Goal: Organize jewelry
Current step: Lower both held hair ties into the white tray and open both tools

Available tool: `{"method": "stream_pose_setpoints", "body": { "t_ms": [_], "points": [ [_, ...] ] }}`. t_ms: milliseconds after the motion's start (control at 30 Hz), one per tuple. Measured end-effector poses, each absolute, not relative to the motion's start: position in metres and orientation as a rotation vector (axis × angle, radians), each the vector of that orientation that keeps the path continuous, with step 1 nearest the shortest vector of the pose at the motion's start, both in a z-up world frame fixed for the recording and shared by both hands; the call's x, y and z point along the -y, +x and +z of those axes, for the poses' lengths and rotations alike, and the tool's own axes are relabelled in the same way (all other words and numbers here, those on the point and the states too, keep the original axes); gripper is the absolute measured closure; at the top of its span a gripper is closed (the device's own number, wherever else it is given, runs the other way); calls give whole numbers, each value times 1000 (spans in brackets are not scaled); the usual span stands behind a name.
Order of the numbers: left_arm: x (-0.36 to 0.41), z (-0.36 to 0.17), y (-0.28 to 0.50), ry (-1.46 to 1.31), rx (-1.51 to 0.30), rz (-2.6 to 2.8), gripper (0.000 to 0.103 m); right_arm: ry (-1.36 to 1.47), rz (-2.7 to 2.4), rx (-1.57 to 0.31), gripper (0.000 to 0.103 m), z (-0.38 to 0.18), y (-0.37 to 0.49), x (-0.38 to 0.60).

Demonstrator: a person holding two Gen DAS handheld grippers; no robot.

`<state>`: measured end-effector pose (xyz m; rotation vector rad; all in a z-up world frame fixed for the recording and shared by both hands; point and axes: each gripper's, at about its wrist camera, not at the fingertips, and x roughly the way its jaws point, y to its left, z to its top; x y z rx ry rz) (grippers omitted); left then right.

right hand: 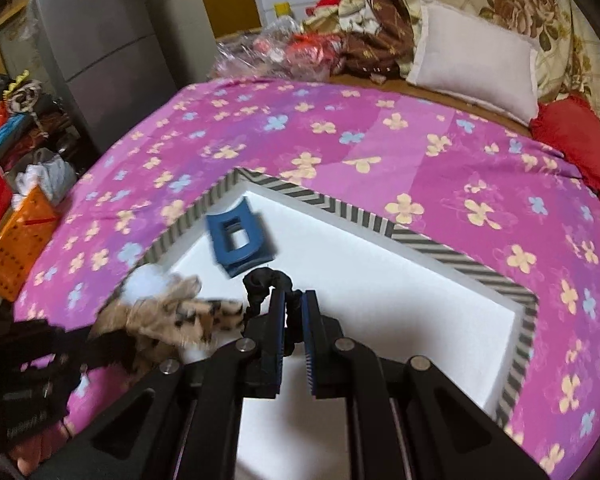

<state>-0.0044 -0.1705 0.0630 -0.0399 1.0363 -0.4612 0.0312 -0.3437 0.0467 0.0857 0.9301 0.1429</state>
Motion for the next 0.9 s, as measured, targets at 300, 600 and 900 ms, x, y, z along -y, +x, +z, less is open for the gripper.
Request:
{"method": "stream_pose_setpoints", "body": {
  "t_ms": [300, 600, 900],
  "points": [
    [174, 39, 18, -43, -1083, -424, 95, 159, 68, -972, 94, 14, 92, 354],
    [167, 39, 16, -101, -1068, -432, 78, 236, 51, -947, 72, 14, 83, 367],
    [150, 70, -14, -96, -989, -398, 62, 201, 57, -899, 47, 61, 11, 372]
  ]
}}
